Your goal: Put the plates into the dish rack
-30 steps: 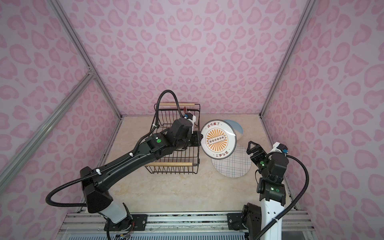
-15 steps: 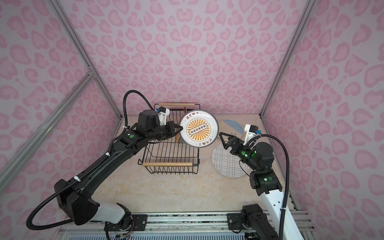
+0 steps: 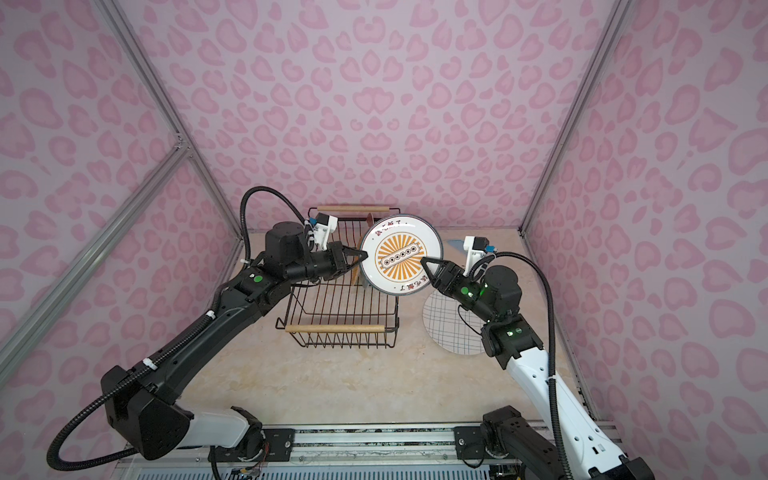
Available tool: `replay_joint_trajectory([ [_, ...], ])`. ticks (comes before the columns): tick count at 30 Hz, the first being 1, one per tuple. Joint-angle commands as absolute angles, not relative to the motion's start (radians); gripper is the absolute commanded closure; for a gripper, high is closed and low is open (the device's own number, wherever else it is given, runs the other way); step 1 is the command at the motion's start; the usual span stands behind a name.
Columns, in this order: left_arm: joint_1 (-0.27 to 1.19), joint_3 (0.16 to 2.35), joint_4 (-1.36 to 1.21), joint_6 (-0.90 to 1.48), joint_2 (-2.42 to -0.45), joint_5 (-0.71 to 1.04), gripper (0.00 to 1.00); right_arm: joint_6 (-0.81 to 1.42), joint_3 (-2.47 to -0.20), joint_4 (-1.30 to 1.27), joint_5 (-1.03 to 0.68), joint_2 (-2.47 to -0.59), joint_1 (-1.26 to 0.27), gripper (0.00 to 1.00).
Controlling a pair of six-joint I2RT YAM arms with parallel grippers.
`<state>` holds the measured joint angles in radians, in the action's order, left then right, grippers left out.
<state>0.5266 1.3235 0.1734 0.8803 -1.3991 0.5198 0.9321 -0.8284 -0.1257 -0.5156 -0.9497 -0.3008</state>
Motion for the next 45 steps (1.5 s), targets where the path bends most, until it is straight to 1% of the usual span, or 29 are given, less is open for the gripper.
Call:
replay_joint_trajectory([
  [1, 0.522, 1.307, 0.079, 0.906, -1.387, 0.557, 0.96, 0.978, -0.817, -0.207, -0.512, -0.959, -0.305, 0.62],
  [3, 0.52, 1.299, 0.08, 0.905, -1.384, 0.553, 0.96, 0.985, -0.818, -0.211, -0.507, -0.96, -0.307, 0.66],
  [5, 0.518, 1.288, 0.079, 0.904, -1.379, 0.548, 0.96, 0.989, -0.817, -0.21, -0.501, -0.956, -0.312, 0.72],
  [7, 0.517, 1.278, 0.072, 0.902, -1.378, 0.549, 0.97, 0.992, -0.816, -0.202, -0.488, -0.951, -0.316, 0.83],
  [11, 0.517, 1.26, 0.062, 0.891, -1.37, 0.549, 0.96, 0.998, -0.808, -0.197, -0.47, -0.943, -0.322, 0.94],
  [13, 0.517, 1.251, 0.06, 0.884, -1.365, 0.548, 0.97, 0.965, -0.818, -0.157, -0.44, -0.941, -0.333, 1.0],
  [16, 0.517, 1.24, 0.069, 0.87, -1.356, 0.548, 0.95, 0.944, -0.82, -0.133, -0.413, -0.941, -0.352, 1.0],
  [17, 0.517, 1.235, 0.075, 0.861, -1.349, 0.545, 0.91, 0.94, -0.821, -0.129, -0.406, -0.942, -0.357, 1.0],
  [19, 0.517, 1.229, 0.101, 0.836, -1.333, 0.525, 0.78, 0.934, -0.822, -0.11, -0.387, -0.939, -0.365, 1.0],
  [22, 0.515, 1.229, 0.146, 0.798, -1.302, 0.498, 0.53, 0.922, -0.821, -0.079, -0.353, -0.924, -0.365, 1.0],
  [26, 0.485, 1.212, 0.221, 0.752, -1.217, 0.449, 0.29, 0.893, -0.828, -0.022, -0.295, -0.891, -0.365, 1.0],
  [28, 0.457, 1.201, 0.288, 0.725, -1.161, 0.394, 0.18, 0.886, -0.827, -0.006, -0.276, -0.875, -0.366, 1.0],
  [30, 0.447, 1.189, 0.376, 0.66, -1.088, 0.293, 0.07, 0.875, -0.827, 0.006, -0.265, -0.861, -0.364, 1.0],
  [33, 0.413, 1.168, 0.501, 0.587, -0.994, 0.165, 0.0, 0.856, -0.831, 0.037, -0.258, -0.846, -0.365, 1.0],
  [34, 0.401, 1.166, 0.546, 0.572, -0.971, 0.128, 0.02, 0.849, -0.834, 0.048, -0.255, -0.843, -0.365, 1.0],
  [36, 0.363, 1.159, 0.646, 0.543, -0.928, 0.073, 0.02, 0.835, -0.834, 0.064, -0.253, -0.829, -0.364, 1.0],
  [38, 0.306, 1.137, 0.713, 0.527, -0.9, 0.055, 0.02, 0.826, -0.828, 0.07, -0.245, -0.815, -0.365, 1.0],
  [40, 0.225, 1.097, 0.732, 0.521, -0.881, 0.106, 0.02, 0.823, -0.819, 0.074, -0.239, -0.806, -0.365, 1.0],
  [42, 0.135, 1.048, 0.724, 0.518, -0.877, 0.205, 0.02, 0.825, -0.815, 0.073, -0.243, -0.808, -0.365, 1.0],
  [44, 0.08, 1.006, 0.696, 0.516, -0.901, 0.303, 0.02, 0.828, -0.81, 0.068, -0.254, -0.814, -0.365, 1.0],
  [45, 0.066, 0.993, 0.69, 0.515, -0.926, 0.322, 0.02, 0.828, -0.81, 0.068, -0.256, -0.815, -0.365, 1.0],
])
